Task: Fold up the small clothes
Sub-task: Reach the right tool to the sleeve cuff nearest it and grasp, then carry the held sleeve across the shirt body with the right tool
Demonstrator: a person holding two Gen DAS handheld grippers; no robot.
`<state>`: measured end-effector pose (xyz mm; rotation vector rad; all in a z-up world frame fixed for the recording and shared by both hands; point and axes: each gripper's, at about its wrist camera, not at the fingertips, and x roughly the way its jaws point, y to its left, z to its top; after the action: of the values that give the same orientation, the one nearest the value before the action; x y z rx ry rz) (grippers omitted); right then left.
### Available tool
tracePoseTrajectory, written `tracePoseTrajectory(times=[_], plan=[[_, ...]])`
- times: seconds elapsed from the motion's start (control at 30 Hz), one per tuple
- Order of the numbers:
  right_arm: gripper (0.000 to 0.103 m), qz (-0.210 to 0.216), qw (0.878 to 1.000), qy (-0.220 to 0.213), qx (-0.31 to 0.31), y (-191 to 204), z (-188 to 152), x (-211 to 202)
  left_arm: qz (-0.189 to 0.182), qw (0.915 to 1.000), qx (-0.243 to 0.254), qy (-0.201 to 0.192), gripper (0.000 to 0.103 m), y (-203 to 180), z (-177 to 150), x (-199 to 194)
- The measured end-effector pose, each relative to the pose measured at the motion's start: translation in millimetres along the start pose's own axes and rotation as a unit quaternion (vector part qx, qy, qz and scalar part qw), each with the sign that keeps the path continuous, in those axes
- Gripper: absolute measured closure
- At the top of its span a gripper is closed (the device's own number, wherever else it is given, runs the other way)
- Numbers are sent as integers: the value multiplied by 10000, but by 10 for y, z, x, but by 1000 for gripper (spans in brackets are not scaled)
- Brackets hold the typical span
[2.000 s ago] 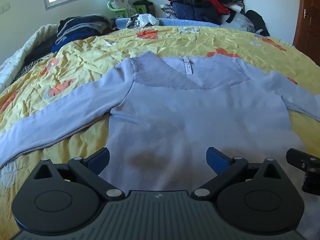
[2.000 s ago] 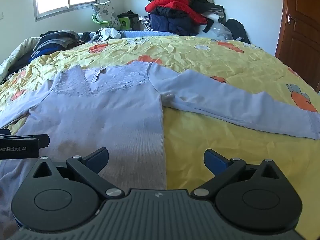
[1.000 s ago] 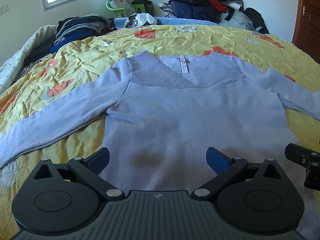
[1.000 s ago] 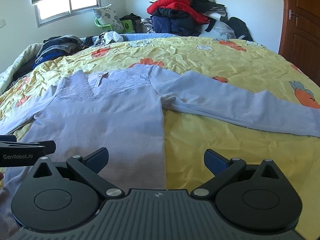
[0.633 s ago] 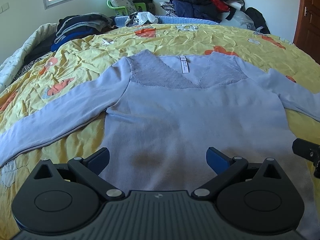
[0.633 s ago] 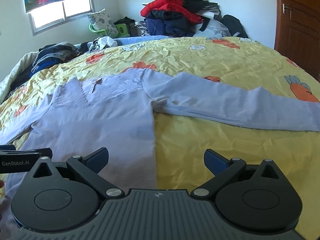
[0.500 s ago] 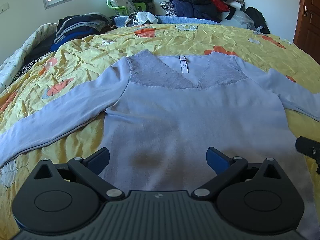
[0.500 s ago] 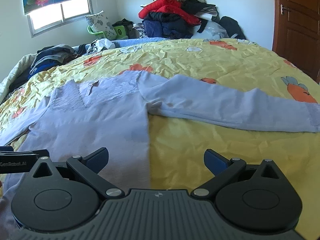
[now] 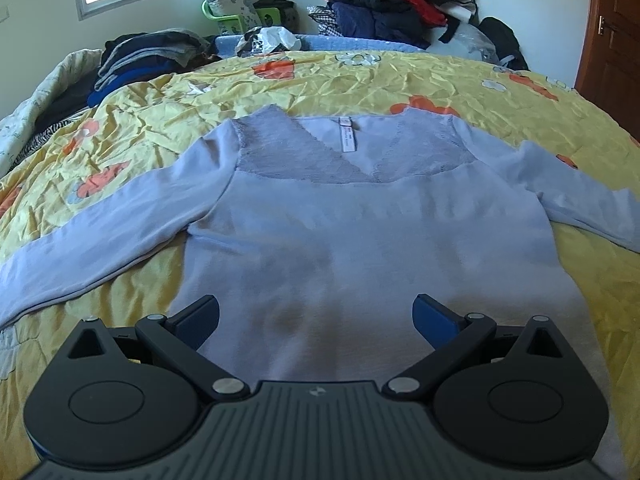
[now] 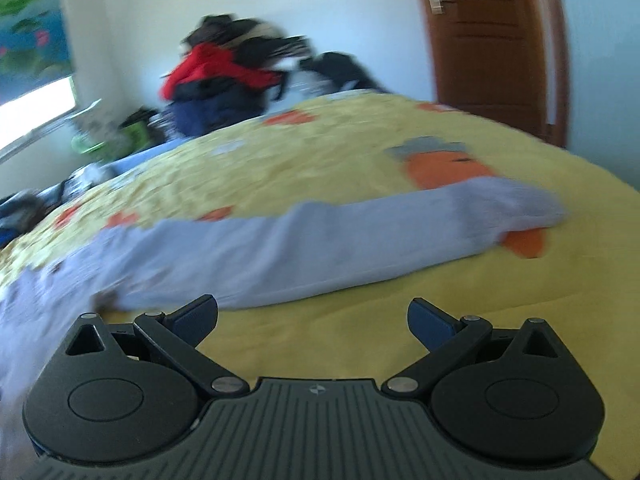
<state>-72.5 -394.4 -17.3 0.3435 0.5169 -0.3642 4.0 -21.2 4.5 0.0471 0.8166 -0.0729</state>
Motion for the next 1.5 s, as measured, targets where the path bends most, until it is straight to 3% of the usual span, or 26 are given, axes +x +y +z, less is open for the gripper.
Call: tracePoseTrajectory(times=[0.13,0.27,0.63,0.73,0.83,0.9,0.93,1.13,1.5], plan=[[2,-248,9989,29,403,-357,19,84,2,10000,62,-4,0,-54,30,35],[4,-229,9982,-37,546,-509,25,183,-6,9999,142,-13,0,-104,53,68],[13,281,9881,-574,1397,-811,271,562,124,9996,249,17,0,-165,105,150],[27,343,9823,-672,1716,-908,354,689,142,9997,210,67,0,-140,118,183],[55,360,9747,-668,2101,-1016,406,812,164,9996,202,92,0,-114,135,211],[84,308,9703,-605,2321,-1071,423,884,190,9996,191,79,0,-95,149,218],[87,293,9689,-566,2390,-1087,418,909,201,9996,186,76,0,-88,153,218],[90,446,9672,-655,2412,-1013,447,884,334,9992,200,51,0,-35,195,245],[90,1712,9667,-346,1870,-70,643,881,482,9988,-36,69,0,173,258,324]])
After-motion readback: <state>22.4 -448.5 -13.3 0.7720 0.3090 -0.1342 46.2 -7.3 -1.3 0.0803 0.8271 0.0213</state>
